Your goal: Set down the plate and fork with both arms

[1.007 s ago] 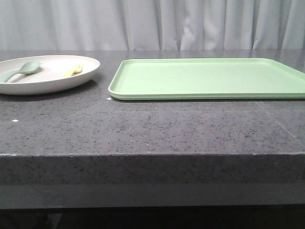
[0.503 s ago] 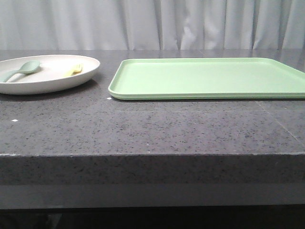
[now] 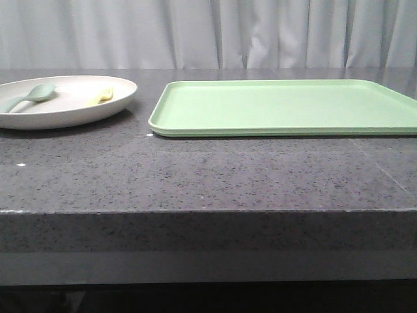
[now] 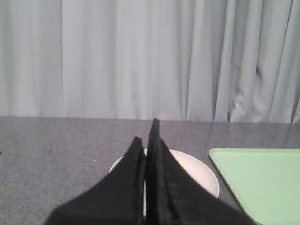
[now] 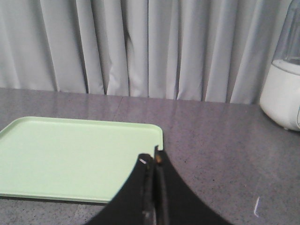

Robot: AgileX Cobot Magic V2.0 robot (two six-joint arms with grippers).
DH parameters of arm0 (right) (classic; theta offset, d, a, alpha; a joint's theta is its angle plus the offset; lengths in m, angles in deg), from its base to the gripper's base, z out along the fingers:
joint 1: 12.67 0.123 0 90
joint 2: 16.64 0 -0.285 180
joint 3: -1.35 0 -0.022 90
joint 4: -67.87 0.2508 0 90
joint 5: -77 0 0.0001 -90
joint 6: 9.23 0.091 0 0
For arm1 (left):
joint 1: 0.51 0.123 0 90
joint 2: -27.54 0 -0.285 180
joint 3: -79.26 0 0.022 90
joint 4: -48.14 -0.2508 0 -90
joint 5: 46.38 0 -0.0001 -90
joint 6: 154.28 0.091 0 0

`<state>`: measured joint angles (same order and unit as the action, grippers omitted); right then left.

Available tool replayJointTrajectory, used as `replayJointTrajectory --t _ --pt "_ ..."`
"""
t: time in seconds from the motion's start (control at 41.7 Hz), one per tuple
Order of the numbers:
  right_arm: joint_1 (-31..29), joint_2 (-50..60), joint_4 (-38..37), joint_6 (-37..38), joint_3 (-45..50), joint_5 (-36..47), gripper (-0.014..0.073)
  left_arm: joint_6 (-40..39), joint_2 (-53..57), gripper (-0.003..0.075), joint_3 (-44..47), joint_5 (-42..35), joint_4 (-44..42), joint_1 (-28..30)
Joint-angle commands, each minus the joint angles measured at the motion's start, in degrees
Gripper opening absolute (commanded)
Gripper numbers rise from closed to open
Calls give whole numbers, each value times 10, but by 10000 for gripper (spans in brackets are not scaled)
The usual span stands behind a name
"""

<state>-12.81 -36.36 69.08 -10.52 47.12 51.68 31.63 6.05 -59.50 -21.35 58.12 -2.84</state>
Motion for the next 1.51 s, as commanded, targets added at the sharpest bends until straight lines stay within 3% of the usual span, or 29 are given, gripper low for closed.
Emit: replayJointTrajectory --t 0.0,0.719,0.791,0.839,0.983,1.054,1.126,1.486 --pt "-4 -45 2 -5 -25 30 -68 -4 -47 -18 -37 -16 7 0" --pt "-4 -74 2 -5 -24 19 -64 -4 -90 -11 -35 10 4 0" --pt "-4 -74 2 -5 -24 19 -4 -4 -90 50 -35 7 4 0" --pt "-4 -74 2 -5 -24 19 90 -4 -90 132 -35 7 -3 0" --pt "-4 -74 2 -5 -24 19 457 -4 -90 473 -35 7 -32 0" --pt "-4 -74 2 -5 -24 19 540 -4 -90 574 -35 7 -32 0" --pt "-4 -74 2 -5 -24 19 555 -4 -90 594 -35 7 -32 0" --pt "-4 -74 2 -5 -24 19 549 -4 -90 495 -35 -6 -21 0"
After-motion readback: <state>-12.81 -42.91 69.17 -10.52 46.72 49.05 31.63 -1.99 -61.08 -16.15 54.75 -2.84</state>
